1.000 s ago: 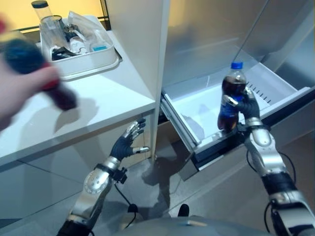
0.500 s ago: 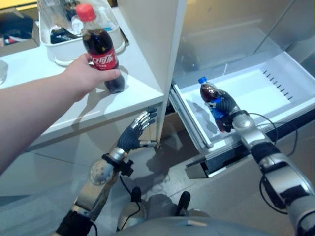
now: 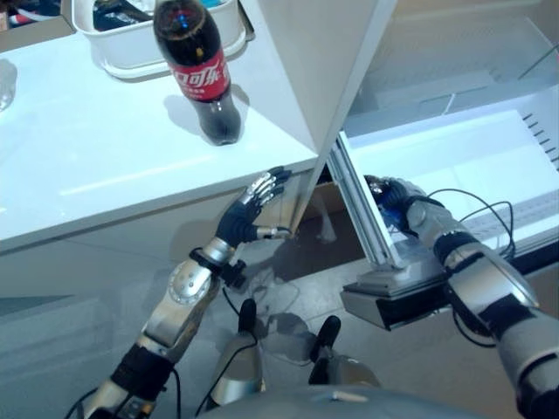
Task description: Take the drinks into the refrigerator
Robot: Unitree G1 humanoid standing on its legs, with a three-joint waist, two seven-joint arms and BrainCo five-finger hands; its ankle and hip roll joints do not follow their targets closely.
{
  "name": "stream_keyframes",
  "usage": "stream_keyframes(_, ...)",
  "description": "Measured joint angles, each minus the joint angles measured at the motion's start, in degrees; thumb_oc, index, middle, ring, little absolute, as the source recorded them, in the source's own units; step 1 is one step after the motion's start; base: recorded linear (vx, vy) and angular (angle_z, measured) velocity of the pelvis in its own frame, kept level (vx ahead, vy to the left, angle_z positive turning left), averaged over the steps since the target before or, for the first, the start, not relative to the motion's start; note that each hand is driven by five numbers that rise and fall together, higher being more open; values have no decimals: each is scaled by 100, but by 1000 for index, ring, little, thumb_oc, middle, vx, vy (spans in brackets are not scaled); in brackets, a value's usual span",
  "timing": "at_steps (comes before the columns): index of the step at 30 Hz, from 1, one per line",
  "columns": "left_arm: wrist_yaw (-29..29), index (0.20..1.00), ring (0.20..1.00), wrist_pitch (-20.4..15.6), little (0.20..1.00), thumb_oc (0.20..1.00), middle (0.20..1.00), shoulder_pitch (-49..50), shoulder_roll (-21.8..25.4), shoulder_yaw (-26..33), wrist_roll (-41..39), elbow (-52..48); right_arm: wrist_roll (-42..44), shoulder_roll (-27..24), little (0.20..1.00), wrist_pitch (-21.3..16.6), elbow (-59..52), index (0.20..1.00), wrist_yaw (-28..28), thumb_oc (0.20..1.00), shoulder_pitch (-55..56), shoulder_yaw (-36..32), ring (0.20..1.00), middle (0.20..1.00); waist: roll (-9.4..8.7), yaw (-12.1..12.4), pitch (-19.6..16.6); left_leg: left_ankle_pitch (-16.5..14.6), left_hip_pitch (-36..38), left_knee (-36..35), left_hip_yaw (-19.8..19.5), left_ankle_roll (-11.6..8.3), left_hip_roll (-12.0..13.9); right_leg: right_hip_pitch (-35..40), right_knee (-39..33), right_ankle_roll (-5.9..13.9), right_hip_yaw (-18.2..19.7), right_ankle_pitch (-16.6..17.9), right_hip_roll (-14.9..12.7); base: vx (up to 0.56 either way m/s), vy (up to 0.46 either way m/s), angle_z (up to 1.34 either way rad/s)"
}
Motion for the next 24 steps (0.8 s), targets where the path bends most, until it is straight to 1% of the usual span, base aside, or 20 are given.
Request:
stream_keyframes(4, 69, 1000, 1000, 2, 1000, 1000, 1000, 63, -21, 55, 7, 5, -321, 17, 200, 255, -295, 200, -79, 200, 38, -41, 200, 200, 19, -108, 11, 20, -181, 61, -95, -8, 5, -115, 0, -26, -43, 23, 12, -16, 12, 7)
stream_keyframes(5, 115, 1000, 1000, 5, 1000, 1000, 1000, 69, -82, 54, 16, 14, -419, 32, 313, 324, -368, 313, -81, 313, -35, -40, 313, 313, 18, -129, 10, 24, -219, 79, -86, -10, 7, -154, 0, -37, -42, 38, 13, -29, 15, -3)
stream_keyframes(6, 132, 1000, 1000, 5, 1000, 1000, 1000, 73, -120, 61, 18, 15, -458, 44, 667, 362, -408, 667, -81, 667, -36, -41, 667, 667, 21, -138, 12, 24, -226, 90, -88, -10, 8, -156, 0, -37, -42, 39, 13, -26, 21, -5)
stream_keyframes(7, 154, 1000, 1000, 5, 1000, 1000, 1000, 72, -150, 64, 23, 15, -487, 54, 1000, 388, -444, 1000, -81, 1000, -33, -55, 1000, 1000, 23, -145, 13, 23, -226, 94, -88, -10, 11, -157, 0, -37, -41, 39, 16, 0, 0, 0)
stream_keyframes(10, 254, 1000, 1000, 5, 1000, 1000, 1000, 67, -219, 83, 227, 14, -513, 108, 1000, 442, -579, 1000, -115, 1000, 2, -86, 1000, 1000, 35, -165, 20, 24, -261, 94, -86, -12, 15, -195, 0, -39, -33, 39, 19, -33, 14, -1)
stream_keyframes(12, 316, 1000, 1000, 5, 1000, 1000, 1000, 72, -215, 83, 240, 14, -339, 134, 1000, 415, -660, 1000, -134, 1000, 11, -228, 1000, 1000, 41, -164, 24, 24, -265, 95, -84, -12, 15, -202, 0, -40, -26, 38, 18, -15, 5, 0)
stream_keyframes(13, 367, 1000, 1000, 5, 1000, 1000, 1000, 60, -213, 86, 247, 14, -106, 170, 1000, 384, -660, 1000, -138, 1000, 49, -452, 1000, 1000, 58, -159, 34, 24, -266, 95, -84, -12, 12, -202, 1, -41, -23, 37, 17, 0, 0, 0)
stream_keyframes(15, 428, 1000, 1000, 5, 1000, 1000, 1000, 38, -187, 113, 257, 14, 571, 154, 1000, 341, -755, 1000, -145, 1000, 65, -587, 1000, 1000, 84, -174, 50, 24, -264, 96, -79, -12, 10, -202, 1, -40, -19, 37, 16, 0, 0, 0)
stream_keyframes(17, 447, 1000, 1000, 4, 1000, 1000, 1000, 18, -112, 122, 363, 13, 1240, 100, 1000, 239, -1118, 1000, -177, 1000, 279, -862, 1000, 1000, 100, -200, 61, 24, -255, 98, -72, -12, 13, -197, 1, -41, -13, 37, 20, 0, 0, 0)
stream_keyframes(18, 447, 1000, 1000, 4, 1000, 1000, 1000, 15, -79, 120, 407, 17, 1523, 43, 1000, 223, -1381, 1000, -176, 1000, 420, -1028, 1000, 1000, 96, -264, 63, 24, -248, 97, -61, -11, 14, -193, 2, -41, -2, 37, 23, 0, 0, 0)
stream_keyframes(19, 454, 1000, 1000, -2, 1000, 1000, 1000, 40, -31, 126, 444, 25, 1873, 54, 1000, 111, -1764, 1000, -233, 1000, 571, -1167, 1000, 1000, 119, -218, 78, 24, -231, 96, -54, -11, 9, -169, 2, -41, -5, 37, 16, -8, 6, -7)
stream_keyframes(20, 461, 1000, 1000, -6, 1000, 1000, 1000, 53, 15, 121, 452, 70, 2158, -43, 1000, 5, -2109, 1000, -304, 1000, 702, -1262, 1000, 1000, 87, -306, 95, 22, -159, 89, 4, -10, 9, -140, 2, -40, 42, 38, 20, 9, 4, -9)
stream_keyframes(21, 449, 1000, 1000, -7, 1000, 1000, 1000, 28, 37, 127, 460, 93, 2314, -76, 1000, -45, -2546, 1000, -329, 1000, 889, -1412, 1000, 1000, 93, -270, 99, 22, -150, 86, 19, -10, 8, -134, 2, -40, 72, 38, 16, -15, 9, -16)
stream_keyframes(22, 447, 1000, 1000, -9, 1000, 1000, 1000, 56, 71, 125, 496, 187, 2631, -178, 1000, -156, -3374, 1000, -384, 1000, 1290, -1668, 1000, 1000, 74, -326, 112, 21, -110, 73, 49, -9, 6, -128, 2, -38, 117, 45, 21, 19, -3, -9)
stream_keyframes(23, 432, 1000, 1000, -12, 1000, 1000, 1000, 42, 67, 123, 528, 264, 2780, -232, 1000, -254, -3952, 1000, -381, 1000, 1564, -1937, 1000, 1000, 77, -300, 117, 22, -85, 48, 59, -8, 6, -113, 2, -38, 127, 45, 18, -13, 3, -12)
stream_keyframes(24, 428, 1000, 1000, -10, 1000, 1000, 1000, 114, 86, 139, 587, 353, 2997, -288, 1000, -467, -4626, 1000, -434, 1000, 1991, -2297, 1000, 1000, 47, -347, 138, 22, 13, 5, 87, -8, 5, -65, 2, -36, 158, 46, 22, 29, -7, -7)
